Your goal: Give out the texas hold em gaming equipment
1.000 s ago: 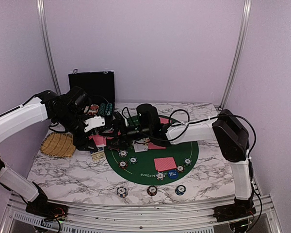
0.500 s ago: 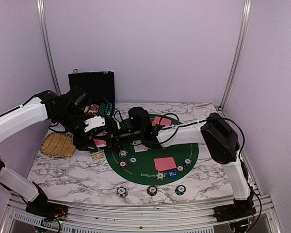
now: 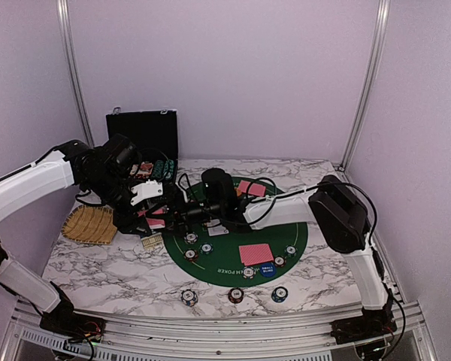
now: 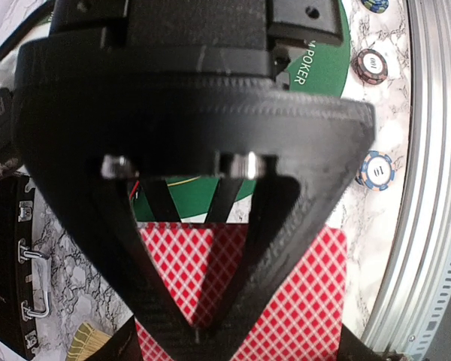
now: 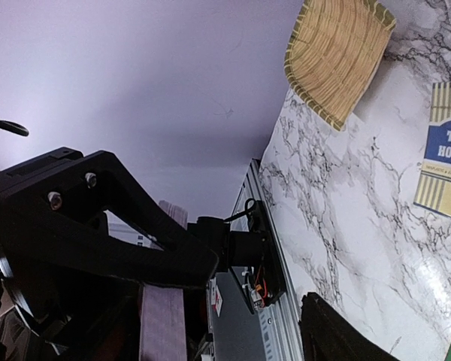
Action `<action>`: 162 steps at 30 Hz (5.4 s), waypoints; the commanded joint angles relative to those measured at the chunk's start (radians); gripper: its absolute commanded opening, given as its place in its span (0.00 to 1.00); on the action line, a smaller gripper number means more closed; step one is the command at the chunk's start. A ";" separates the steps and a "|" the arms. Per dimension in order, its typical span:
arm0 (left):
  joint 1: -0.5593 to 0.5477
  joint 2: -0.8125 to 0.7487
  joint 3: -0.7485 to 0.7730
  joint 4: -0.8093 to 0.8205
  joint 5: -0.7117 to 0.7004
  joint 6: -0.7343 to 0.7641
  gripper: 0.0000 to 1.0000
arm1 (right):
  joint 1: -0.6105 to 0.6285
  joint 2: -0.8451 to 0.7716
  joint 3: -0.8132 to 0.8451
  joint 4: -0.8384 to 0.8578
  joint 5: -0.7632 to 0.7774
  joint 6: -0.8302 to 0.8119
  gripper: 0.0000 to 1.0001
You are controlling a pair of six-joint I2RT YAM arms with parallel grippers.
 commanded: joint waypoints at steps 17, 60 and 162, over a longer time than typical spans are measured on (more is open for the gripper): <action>0.006 -0.017 0.004 0.010 0.022 0.010 0.09 | -0.036 -0.142 -0.113 0.019 -0.020 0.010 0.35; 0.007 -0.020 -0.003 0.012 0.006 0.012 0.09 | -0.110 -0.306 -0.266 -0.053 -0.051 -0.012 0.06; -0.049 0.118 -0.573 0.500 -0.233 0.039 0.65 | -0.399 -0.643 -0.331 -0.974 0.521 -0.712 0.90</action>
